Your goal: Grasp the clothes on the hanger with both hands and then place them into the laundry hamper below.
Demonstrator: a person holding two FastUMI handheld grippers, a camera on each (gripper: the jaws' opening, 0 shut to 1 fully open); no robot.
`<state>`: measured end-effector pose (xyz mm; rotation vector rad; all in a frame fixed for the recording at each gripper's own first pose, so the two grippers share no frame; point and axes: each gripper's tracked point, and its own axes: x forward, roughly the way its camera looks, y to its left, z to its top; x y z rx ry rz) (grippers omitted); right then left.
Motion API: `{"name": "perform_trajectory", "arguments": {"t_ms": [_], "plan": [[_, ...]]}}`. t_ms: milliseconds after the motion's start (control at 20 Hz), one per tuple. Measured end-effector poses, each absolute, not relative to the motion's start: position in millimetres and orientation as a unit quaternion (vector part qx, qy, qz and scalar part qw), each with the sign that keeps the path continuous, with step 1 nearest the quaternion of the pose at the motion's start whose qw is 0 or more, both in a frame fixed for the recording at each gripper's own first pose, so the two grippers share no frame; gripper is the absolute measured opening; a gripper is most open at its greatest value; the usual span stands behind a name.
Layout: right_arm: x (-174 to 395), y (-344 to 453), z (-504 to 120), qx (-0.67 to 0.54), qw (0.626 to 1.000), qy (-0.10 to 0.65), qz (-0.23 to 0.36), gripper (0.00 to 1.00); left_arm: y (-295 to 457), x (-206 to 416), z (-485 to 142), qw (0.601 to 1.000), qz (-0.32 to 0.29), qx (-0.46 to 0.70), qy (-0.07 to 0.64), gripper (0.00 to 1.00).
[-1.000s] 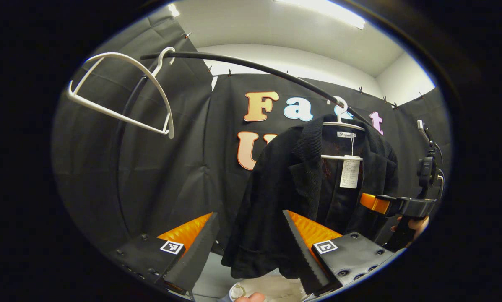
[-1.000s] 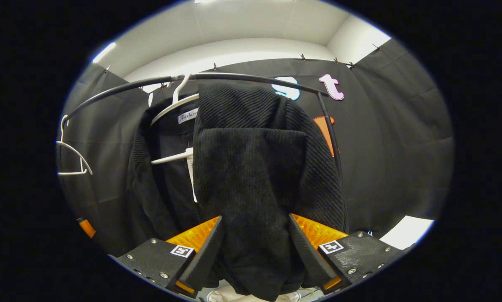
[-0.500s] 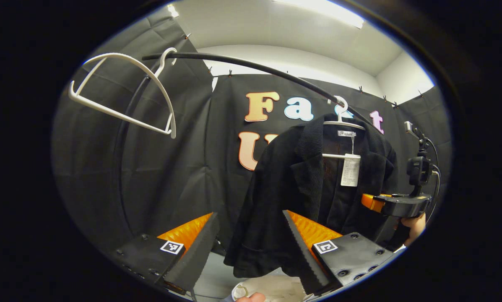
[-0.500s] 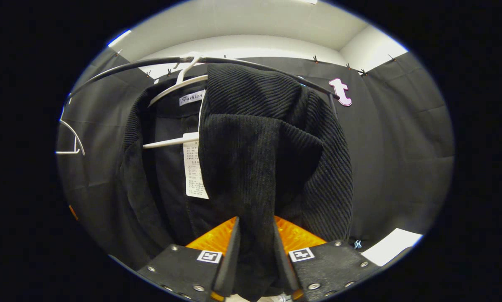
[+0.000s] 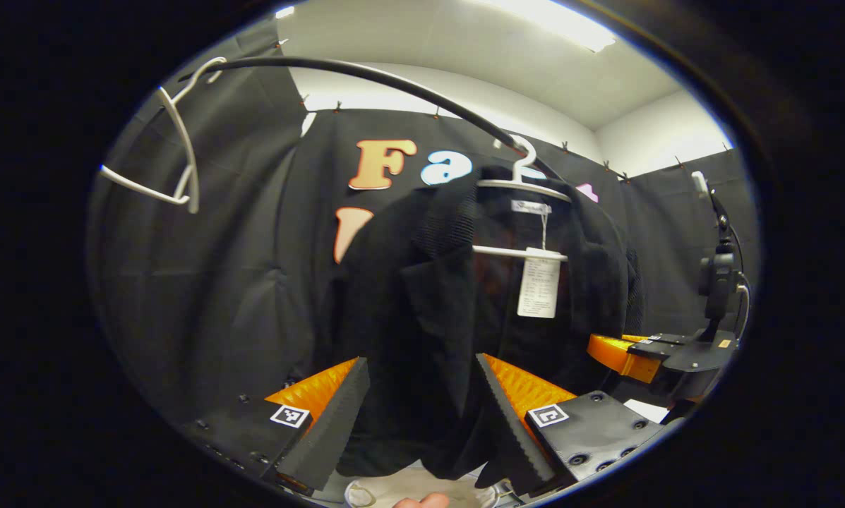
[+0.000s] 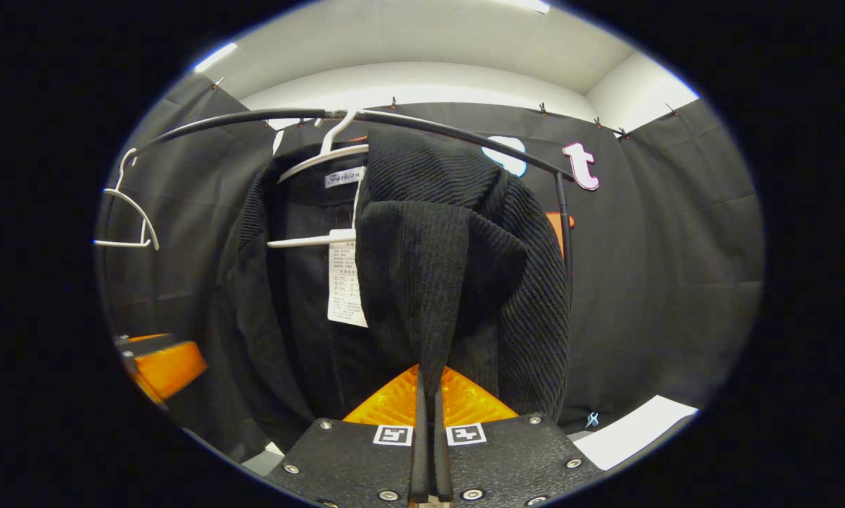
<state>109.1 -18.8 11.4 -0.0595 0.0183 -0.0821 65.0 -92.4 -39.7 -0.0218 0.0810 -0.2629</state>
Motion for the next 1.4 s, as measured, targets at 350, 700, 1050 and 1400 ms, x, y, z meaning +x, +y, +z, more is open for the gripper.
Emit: {"name": "perform_trajectory", "arguments": {"t_ms": [350, 700, 1050, 1400], "plan": [[76, -24, 27, -0.024, 0.999, -0.004, -0.035, 0.03, -130, 140, -86, 0.99, -0.121, -0.021, 0.07, 0.93], [71, -19, 26, -0.027, 0.999, 0.002, -0.025, 0.03, -87, 185, -93, 0.999, -0.02, 0.037, 0.016, 0.78], [60, -28, 31, -0.014, 0.999, -0.033, -0.031, 0.04, -51, 159, -68, 0.998, -0.031, 0.045, 0.007, 0.17], [36, -72, 92, -0.041, 0.991, -0.098, -0.081, 0.02, -1, 114, 17, 0.993, 0.033, 0.08, -0.076, 0.14]]}}
